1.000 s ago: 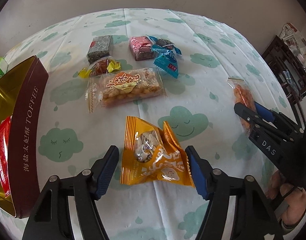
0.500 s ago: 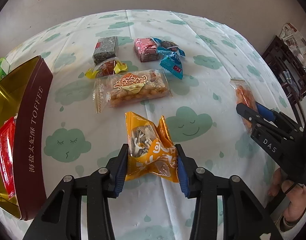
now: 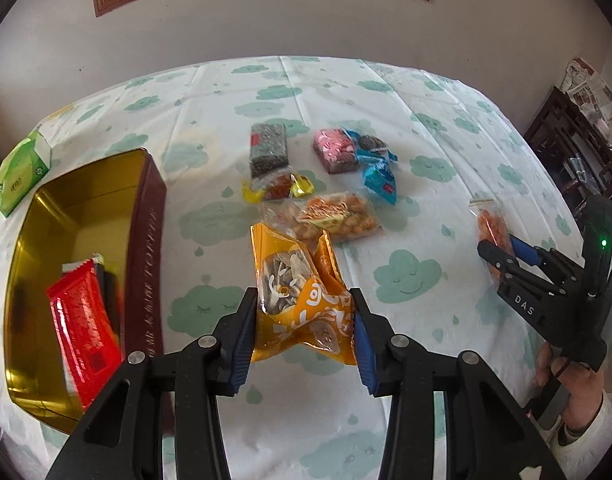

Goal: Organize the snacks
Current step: 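Carry the orange bag into the tin and release it with the left tool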

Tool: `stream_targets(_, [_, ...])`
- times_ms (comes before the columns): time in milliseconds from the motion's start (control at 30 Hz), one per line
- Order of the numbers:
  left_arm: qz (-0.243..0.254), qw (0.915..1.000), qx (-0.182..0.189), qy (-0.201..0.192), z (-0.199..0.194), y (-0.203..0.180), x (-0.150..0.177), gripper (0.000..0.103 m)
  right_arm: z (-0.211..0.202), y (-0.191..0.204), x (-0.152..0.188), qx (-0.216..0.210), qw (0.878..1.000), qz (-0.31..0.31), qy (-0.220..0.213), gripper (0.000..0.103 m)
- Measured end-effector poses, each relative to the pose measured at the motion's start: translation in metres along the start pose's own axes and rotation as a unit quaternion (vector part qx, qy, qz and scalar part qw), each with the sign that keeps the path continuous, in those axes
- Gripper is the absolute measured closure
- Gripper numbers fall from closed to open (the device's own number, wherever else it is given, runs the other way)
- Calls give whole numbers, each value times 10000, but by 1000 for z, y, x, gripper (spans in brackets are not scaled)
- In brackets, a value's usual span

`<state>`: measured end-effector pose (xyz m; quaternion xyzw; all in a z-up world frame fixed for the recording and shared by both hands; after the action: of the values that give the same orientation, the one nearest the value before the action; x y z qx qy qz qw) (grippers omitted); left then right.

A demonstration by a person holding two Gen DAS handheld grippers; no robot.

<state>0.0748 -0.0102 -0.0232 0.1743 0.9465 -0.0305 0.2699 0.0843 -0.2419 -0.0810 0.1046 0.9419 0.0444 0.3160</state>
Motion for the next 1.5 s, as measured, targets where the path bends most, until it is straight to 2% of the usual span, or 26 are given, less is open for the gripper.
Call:
stream_targets(333, [-414,9959,-780,-207,-28,104,-9,64,1,0,0,17,10000,-12,-6,61])
stream_targets(533, [-582,9917,-1143,-64,-23,164,-8,64,1,1,1,19,10000,-12,-9,61])
stream_targets(667, [-657,9904,-1212,134,-8,190,-2,64,1,1,1,20,10000,-13,-10,61])
stream_targets(1067, [-474,9915,-1164,334,27,202,-1,63,0,1,1,24,10000,-14,-11,61])
stream_targets(1500, [-514,9904,-1099,668,53,215,9,63,0,1,1,28,10000,-15,-13,61])
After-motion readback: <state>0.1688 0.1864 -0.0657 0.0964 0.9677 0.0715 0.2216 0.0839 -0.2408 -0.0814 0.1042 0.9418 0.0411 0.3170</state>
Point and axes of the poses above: each gripper's, at about its wrist camera, not at the fingertips, and z roughly the way its jaws point, y to its left, x to its underside, the point moved 2 cm from there along z, roughly the way its jaws point, and after that the axes turned 13 degrees about z, right-handed, at the moved point
